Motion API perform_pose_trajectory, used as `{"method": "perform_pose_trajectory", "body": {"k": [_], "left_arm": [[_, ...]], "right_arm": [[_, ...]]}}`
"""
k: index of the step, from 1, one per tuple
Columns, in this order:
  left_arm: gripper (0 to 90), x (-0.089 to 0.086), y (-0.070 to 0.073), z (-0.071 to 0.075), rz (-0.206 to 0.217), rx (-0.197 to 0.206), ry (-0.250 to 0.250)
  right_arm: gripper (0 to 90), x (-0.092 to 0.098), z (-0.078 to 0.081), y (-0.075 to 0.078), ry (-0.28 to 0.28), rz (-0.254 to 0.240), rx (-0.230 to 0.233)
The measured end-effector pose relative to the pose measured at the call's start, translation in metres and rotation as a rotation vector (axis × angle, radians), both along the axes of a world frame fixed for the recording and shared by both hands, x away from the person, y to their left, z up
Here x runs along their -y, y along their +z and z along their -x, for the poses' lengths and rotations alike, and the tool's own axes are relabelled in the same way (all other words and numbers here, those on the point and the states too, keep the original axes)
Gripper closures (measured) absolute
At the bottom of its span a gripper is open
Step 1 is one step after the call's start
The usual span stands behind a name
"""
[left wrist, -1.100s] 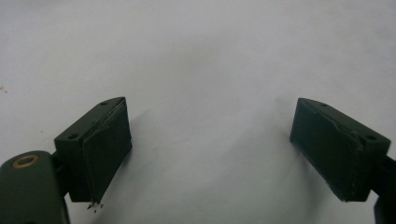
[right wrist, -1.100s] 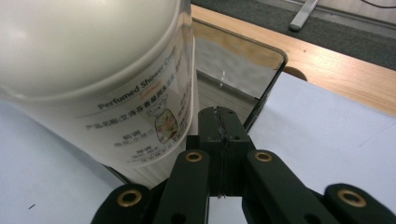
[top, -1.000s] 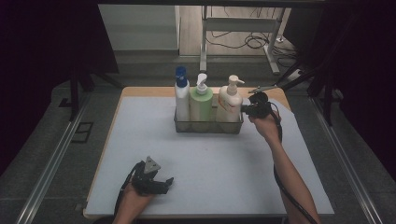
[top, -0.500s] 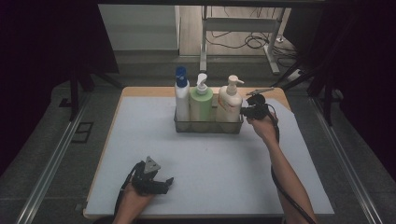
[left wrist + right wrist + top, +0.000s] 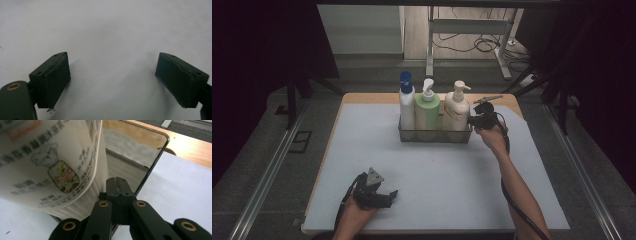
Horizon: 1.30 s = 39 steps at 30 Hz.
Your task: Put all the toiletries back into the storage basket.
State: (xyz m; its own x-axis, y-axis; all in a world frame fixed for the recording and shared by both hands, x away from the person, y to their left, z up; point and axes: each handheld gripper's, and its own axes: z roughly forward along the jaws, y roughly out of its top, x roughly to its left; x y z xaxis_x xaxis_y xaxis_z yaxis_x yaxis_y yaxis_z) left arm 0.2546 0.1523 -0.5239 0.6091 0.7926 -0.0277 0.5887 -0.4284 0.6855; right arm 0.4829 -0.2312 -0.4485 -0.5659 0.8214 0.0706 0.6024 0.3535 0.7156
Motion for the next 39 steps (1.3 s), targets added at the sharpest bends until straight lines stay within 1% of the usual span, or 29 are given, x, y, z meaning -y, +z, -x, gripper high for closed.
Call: {"method": "perform_pose_trajectory", "body": {"k": [10,22,32,39], "left_arm": [[12.2,0.000,0.000,0.000,0.000,0.000,0.000],[12.2,0.000,0.000,0.000,-0.003,0.000,-0.001],[12.2,0.000,0.000,0.000,-0.002,0.000,0.000],[12.1,0.000,0.000,0.000,-0.002,0.000,-0.001]], "right_arm": [[89.6,-0.004,0.001,-0.002,0.004,-0.003,-0.003],[89.5,-0.017,0.004,-0.003,0.042,0.001,0.001],[89.4,-0.025,0.007,-0.002,0.062,0.001,0.003],[89.4,-0.032,0.009,-0.003,0.076,0.014,0.008]]}}
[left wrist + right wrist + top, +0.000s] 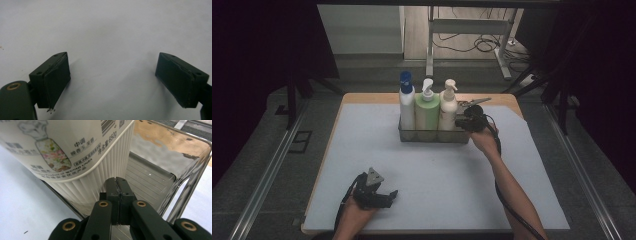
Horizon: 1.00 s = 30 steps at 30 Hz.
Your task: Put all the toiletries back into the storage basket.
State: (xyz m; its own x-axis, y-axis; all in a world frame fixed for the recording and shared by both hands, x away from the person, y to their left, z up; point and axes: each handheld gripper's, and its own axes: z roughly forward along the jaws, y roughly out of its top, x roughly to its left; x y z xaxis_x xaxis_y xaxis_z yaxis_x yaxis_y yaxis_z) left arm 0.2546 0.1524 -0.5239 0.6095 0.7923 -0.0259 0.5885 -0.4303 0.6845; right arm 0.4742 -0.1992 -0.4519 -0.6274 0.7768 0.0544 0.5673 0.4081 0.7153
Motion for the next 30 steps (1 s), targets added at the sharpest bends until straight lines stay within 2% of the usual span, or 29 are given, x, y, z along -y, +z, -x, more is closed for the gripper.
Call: {"method": "perform_pose_trajectory", "body": {"k": [17,30], "left_arm": [[12.1,0.0003,-0.0002,-0.0001,0.005,0.000,0.002],[12.1,0.0003,-0.0002,-0.0001,0.004,0.000,0.002]], "right_arm": [[89.9,-0.0039,0.0048,0.0030,0.000,0.012,0.002],[90.0,-0.0056,0.0074,-0.0008,-0.003,0.021,-0.009]]}}
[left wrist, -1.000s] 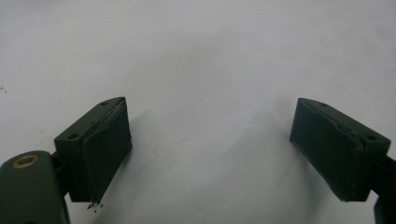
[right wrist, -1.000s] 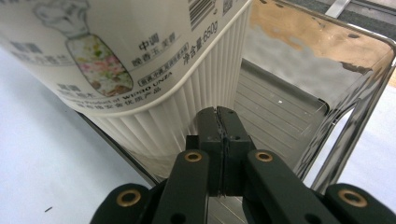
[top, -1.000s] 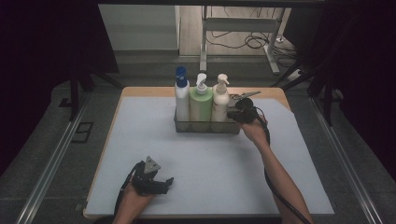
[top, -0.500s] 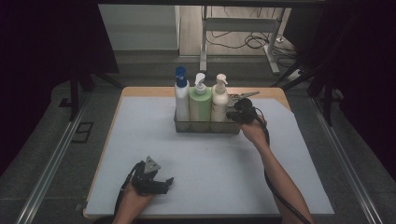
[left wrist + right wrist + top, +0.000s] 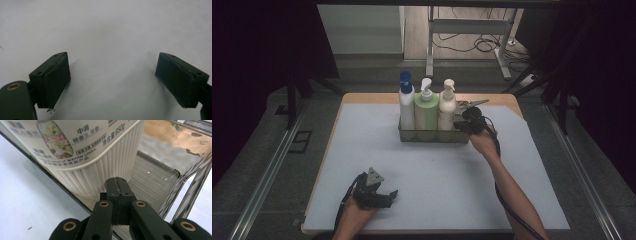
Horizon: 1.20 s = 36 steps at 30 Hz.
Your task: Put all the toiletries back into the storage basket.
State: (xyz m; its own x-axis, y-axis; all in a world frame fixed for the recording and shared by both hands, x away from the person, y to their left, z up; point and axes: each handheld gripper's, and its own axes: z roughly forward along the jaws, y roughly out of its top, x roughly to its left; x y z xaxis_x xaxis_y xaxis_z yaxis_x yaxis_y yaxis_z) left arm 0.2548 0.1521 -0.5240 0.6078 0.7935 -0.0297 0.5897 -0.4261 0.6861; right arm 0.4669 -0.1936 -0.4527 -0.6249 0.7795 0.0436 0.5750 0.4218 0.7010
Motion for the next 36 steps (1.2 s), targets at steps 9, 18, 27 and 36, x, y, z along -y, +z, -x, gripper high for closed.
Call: {"method": "perform_pose_trajectory", "body": {"k": [9,18,27,36], "left_arm": [[12.1,0.000,0.000,0.000,-0.004,0.000,-0.003],[12.2,0.000,0.000,0.000,-0.001,0.001,-0.001],[12.2,0.000,0.000,0.000,-0.004,0.000,-0.002],[12.2,0.000,0.000,0.000,-0.004,0.001,-0.002]], "right_arm": [[87.9,0.001,0.000,0.000,-0.004,-0.001,0.004],[81.0,0.006,0.003,0.006,-0.005,-0.004,0.017],[76.5,0.008,0.009,0.010,0.008,0.011,0.039],[66.4,0.011,0.018,0.017,0.009,0.006,0.056]]}}
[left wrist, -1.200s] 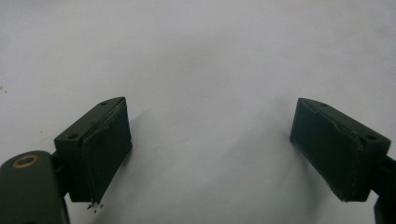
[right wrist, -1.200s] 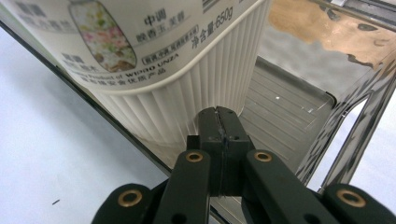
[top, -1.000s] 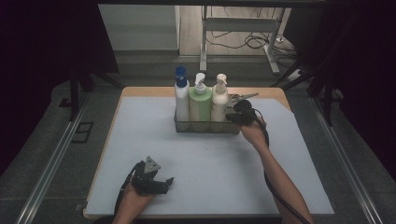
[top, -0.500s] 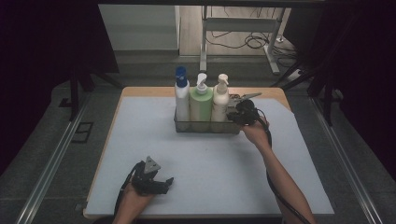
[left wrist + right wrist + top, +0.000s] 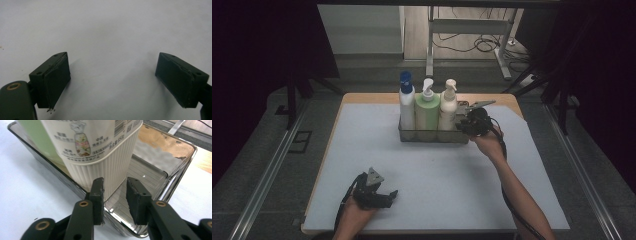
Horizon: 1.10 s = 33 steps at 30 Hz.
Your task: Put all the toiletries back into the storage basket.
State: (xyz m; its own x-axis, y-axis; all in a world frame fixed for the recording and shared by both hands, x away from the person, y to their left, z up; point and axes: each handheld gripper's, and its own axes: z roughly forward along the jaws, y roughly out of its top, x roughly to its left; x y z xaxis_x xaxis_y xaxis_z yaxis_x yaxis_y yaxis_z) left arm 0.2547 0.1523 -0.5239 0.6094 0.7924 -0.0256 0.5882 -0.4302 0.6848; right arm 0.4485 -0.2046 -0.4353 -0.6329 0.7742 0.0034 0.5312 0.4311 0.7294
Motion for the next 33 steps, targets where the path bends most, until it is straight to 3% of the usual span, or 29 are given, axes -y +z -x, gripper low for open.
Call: {"method": "perform_pose_trajectory", "body": {"k": [19,33], "left_arm": [[12.2,0.000,0.000,0.000,0.004,0.000,0.002],[12.2,0.000,0.000,0.000,0.003,0.000,0.001]], "right_arm": [[37.5,-0.001,0.022,0.009,0.037,0.003,0.024],[25.3,0.003,0.039,0.012,0.068,0.022,0.050]]}}
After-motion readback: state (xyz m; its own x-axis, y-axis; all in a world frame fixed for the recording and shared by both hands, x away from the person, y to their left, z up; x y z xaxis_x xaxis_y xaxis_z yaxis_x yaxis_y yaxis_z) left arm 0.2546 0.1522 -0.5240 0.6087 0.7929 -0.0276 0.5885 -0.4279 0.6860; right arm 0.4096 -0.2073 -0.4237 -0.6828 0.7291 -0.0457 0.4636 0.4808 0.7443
